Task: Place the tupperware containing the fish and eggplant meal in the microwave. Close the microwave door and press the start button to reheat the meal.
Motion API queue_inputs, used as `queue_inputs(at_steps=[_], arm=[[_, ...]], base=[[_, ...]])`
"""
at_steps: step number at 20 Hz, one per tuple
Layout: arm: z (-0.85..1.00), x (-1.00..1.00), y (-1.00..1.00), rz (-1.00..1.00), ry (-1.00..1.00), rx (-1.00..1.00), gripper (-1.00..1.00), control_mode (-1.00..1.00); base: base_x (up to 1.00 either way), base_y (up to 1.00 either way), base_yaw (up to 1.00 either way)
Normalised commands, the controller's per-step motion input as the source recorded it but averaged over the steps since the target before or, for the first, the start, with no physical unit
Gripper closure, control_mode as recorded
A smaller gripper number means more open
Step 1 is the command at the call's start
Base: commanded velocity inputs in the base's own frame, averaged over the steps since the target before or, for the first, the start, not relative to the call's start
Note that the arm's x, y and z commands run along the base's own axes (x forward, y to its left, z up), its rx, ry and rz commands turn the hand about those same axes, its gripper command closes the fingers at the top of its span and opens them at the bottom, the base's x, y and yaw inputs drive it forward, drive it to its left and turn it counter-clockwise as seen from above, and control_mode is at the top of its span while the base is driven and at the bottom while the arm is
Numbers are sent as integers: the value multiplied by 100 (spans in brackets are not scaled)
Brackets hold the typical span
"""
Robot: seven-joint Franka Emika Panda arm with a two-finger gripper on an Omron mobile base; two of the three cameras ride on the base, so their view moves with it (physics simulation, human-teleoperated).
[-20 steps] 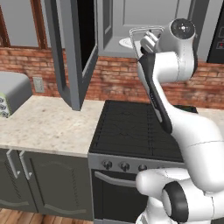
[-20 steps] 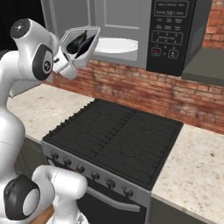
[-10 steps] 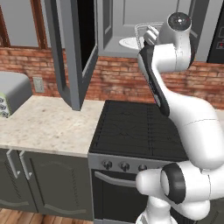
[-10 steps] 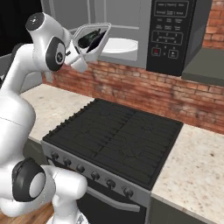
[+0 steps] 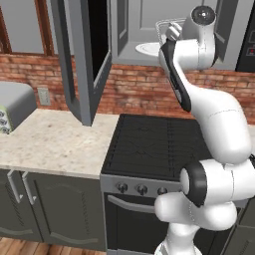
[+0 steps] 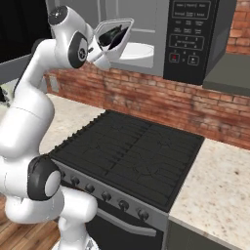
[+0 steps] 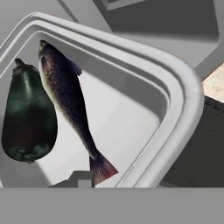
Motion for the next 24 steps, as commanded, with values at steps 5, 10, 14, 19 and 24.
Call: queue_inputs(at_steps=[5,10,14,19,24], arm=[[0,63,-13,0,0,0,100,-100],[0,74,0,-1,0,0,100,-100],[0,75,0,-5,0,0,100,-100],[0,46,0,-8,0,-3,-100,-100],[-1,-17,4,-12,-20,-14,-100,-100]], base=[[0,0,0],[0,0,0],[0,0,0],[0,0,0],[0,0,0]])
